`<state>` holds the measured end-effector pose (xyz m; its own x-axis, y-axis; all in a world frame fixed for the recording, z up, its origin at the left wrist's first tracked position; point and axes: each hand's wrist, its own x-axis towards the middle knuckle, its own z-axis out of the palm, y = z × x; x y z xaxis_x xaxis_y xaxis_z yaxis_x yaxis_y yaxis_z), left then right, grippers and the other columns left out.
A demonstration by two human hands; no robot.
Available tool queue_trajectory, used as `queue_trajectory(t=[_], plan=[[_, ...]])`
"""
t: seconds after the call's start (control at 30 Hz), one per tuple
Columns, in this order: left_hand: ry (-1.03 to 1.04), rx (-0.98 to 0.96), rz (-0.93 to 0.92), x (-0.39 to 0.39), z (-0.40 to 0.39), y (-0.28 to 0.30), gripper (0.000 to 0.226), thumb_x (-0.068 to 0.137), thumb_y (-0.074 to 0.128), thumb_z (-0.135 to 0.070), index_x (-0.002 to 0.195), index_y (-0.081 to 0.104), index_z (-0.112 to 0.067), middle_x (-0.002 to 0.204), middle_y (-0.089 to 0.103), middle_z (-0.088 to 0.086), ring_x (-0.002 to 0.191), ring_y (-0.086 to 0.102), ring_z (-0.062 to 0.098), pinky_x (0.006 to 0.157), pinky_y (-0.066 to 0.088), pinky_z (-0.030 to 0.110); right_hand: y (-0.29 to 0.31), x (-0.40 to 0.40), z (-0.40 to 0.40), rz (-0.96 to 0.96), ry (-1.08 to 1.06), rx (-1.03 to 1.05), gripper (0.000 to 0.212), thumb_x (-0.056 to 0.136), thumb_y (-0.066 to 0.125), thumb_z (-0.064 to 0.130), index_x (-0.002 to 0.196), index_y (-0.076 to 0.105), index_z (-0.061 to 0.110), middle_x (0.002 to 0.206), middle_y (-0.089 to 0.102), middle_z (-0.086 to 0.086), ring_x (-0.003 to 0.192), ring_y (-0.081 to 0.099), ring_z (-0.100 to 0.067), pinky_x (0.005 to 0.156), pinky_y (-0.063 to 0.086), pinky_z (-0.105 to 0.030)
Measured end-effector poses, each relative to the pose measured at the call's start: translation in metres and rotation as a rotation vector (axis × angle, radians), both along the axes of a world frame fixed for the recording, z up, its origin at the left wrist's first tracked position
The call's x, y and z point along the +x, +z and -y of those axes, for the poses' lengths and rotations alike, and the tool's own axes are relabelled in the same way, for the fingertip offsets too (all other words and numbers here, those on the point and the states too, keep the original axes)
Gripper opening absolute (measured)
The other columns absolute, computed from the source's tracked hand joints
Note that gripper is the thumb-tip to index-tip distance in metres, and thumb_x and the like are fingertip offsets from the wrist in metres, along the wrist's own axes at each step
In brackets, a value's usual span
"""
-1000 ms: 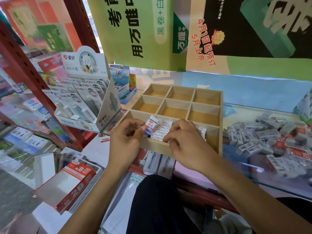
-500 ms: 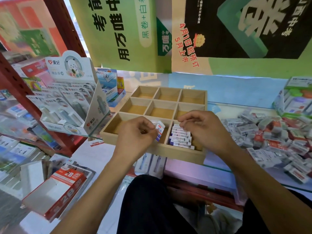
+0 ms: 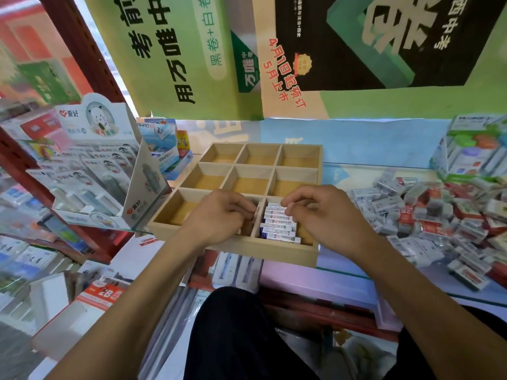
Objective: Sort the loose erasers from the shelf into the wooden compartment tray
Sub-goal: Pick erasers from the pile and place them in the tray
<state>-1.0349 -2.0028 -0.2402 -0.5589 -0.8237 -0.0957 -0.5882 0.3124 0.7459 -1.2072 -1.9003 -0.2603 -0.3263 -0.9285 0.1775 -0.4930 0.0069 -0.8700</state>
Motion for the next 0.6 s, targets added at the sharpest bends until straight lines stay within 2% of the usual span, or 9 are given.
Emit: queue_trajectory(t=[0.07, 0.17, 0.23, 0.33, 0.43, 0.53, 0.6], plan=[[0.019, 0.057, -0.031, -0.002, 0.001, 0.002, 0.041, 0.079, 0.038, 0.015, 0.095, 0.069, -0.006, 0.085, 0.072, 0.006, 0.074, 0.067, 0.006, 0.055, 0.047, 0.012, -0.001, 0.0, 0.0, -0.023, 0.01, 0.004, 0.015, 0.089, 0.062, 0.014, 0.086, 0.073, 0.025, 0.078, 0.069, 0.009, 0.071, 0.065, -0.003, 0.066, 0.049, -0.012], [0.036, 0.091, -0.043, -0.002, 0.003, 0.001, 0.04, 0.08, 0.039, 0.014, 0.094, 0.069, -0.009, 0.091, 0.073, 0.003, 0.083, 0.067, 0.006, 0.059, 0.052, 0.016, -0.001, 0.0, -0.001, -0.022, 0.016, 0.012, 0.016, 0.089, 0.061, 0.015, 0.086, 0.073, 0.025, 0.077, 0.068, 0.01, 0.071, 0.064, -0.001, 0.061, 0.046, -0.008], [0.039, 0.095, -0.071, 0.001, 0.003, -0.002, 0.039, 0.082, 0.041, 0.014, 0.095, 0.069, -0.009, 0.091, 0.072, 0.001, 0.081, 0.066, -0.001, 0.059, 0.052, 0.014, 0.0, 0.0, -0.003, -0.031, 0.018, 0.008, 0.017, 0.089, 0.061, 0.014, 0.087, 0.073, 0.025, 0.077, 0.068, 0.011, 0.07, 0.064, 0.001, 0.061, 0.044, -0.007], [0.034, 0.041, -0.084, 0.004, 0.003, -0.007, 0.033, 0.086, 0.047, 0.011, 0.099, 0.069, -0.01, 0.095, 0.072, 0.0, 0.079, 0.065, -0.009, 0.06, 0.048, 0.009, 0.002, -0.001, -0.005, -0.04, 0.017, 0.002, 0.017, 0.09, 0.061, 0.012, 0.088, 0.073, 0.023, 0.078, 0.069, 0.012, 0.068, 0.063, 0.002, 0.06, 0.044, -0.006], [0.005, 0.035, -0.041, -0.001, 0.006, -0.006, 0.024, 0.089, 0.056, 0.002, 0.103, 0.069, -0.013, 0.093, 0.072, -0.002, 0.081, 0.066, 0.001, 0.06, 0.047, 0.006, 0.002, -0.002, -0.008, -0.053, 0.001, -0.01, 0.018, 0.089, 0.061, 0.01, 0.087, 0.073, 0.023, 0.078, 0.069, 0.011, 0.067, 0.063, 0.001, 0.062, 0.045, -0.008], [-0.018, -0.039, 0.022, -0.01, 0.008, -0.002, 0.016, 0.087, 0.065, -0.003, 0.095, 0.071, -0.016, 0.084, 0.069, -0.01, 0.071, 0.06, -0.007, 0.056, 0.042, 0.0, 0.0, -0.003, -0.009, -0.059, -0.011, -0.019, 0.019, 0.088, 0.062, 0.01, 0.085, 0.073, 0.026, 0.08, 0.07, 0.012, 0.073, 0.065, -0.001, 0.069, 0.05, -0.014], [-0.022, -0.101, 0.07, -0.013, 0.01, -0.003, 0.015, 0.085, 0.068, -0.003, 0.092, 0.073, -0.015, 0.087, 0.071, -0.005, 0.066, 0.059, -0.009, 0.055, 0.04, -0.001, -0.001, -0.003, -0.01, -0.062, -0.014, -0.028, 0.019, 0.088, 0.063, 0.011, 0.084, 0.073, 0.026, 0.08, 0.07, 0.012, 0.074, 0.064, 0.001, 0.068, 0.05, -0.012]])
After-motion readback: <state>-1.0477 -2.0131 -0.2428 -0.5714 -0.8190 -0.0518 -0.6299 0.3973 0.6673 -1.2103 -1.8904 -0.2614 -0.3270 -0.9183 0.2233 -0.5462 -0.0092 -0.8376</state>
